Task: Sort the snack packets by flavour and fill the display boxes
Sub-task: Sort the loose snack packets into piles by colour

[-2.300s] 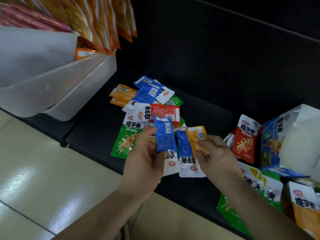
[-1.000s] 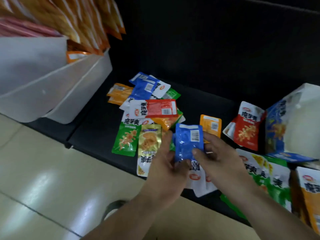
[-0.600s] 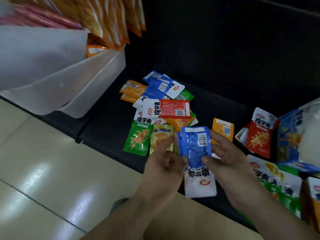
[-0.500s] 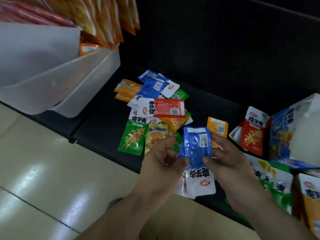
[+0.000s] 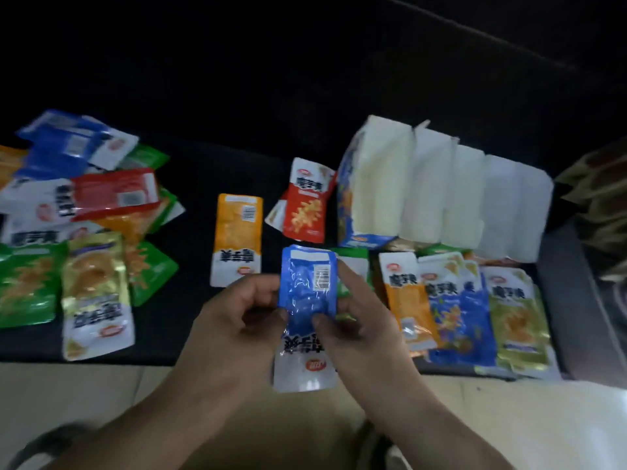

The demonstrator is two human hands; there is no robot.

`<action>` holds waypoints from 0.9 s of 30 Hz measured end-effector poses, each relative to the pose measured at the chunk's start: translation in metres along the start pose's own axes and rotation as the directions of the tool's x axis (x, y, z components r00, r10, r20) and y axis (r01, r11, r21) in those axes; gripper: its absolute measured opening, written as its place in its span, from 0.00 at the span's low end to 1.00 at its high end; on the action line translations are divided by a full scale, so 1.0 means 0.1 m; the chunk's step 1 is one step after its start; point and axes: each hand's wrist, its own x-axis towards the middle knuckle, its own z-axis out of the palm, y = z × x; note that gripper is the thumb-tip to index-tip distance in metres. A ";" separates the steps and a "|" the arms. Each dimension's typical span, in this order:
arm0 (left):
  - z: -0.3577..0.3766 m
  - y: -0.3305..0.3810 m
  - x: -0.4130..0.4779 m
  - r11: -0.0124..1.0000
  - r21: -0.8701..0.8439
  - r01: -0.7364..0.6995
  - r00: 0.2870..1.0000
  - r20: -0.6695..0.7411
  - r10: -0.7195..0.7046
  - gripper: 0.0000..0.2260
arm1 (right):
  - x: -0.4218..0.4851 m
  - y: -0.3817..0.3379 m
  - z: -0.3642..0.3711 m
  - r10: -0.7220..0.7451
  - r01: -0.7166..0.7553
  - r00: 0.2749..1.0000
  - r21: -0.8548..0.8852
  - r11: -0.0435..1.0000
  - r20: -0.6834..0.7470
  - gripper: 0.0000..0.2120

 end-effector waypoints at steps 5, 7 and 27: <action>0.63 0.00 0.03 0.992 0.124 -0.028 0.994 0.108 0.015 0.18 | -0.07 0.26 -0.56 0.016 -0.008 0.991 0.057 0.998 -0.132 0.36; 0.74 0.02 0.09 0.988 0.143 -0.054 0.989 0.146 0.033 0.18 | -0.15 0.27 -0.64 0.011 -0.007 0.993 0.038 0.999 -0.120 0.38; 1.33 -0.10 0.34 0.944 0.299 -0.139 0.978 0.191 0.084 0.18 | 0.39 1.16 -1.57 -0.400 -0.013 0.850 -0.774 0.633 -0.342 0.34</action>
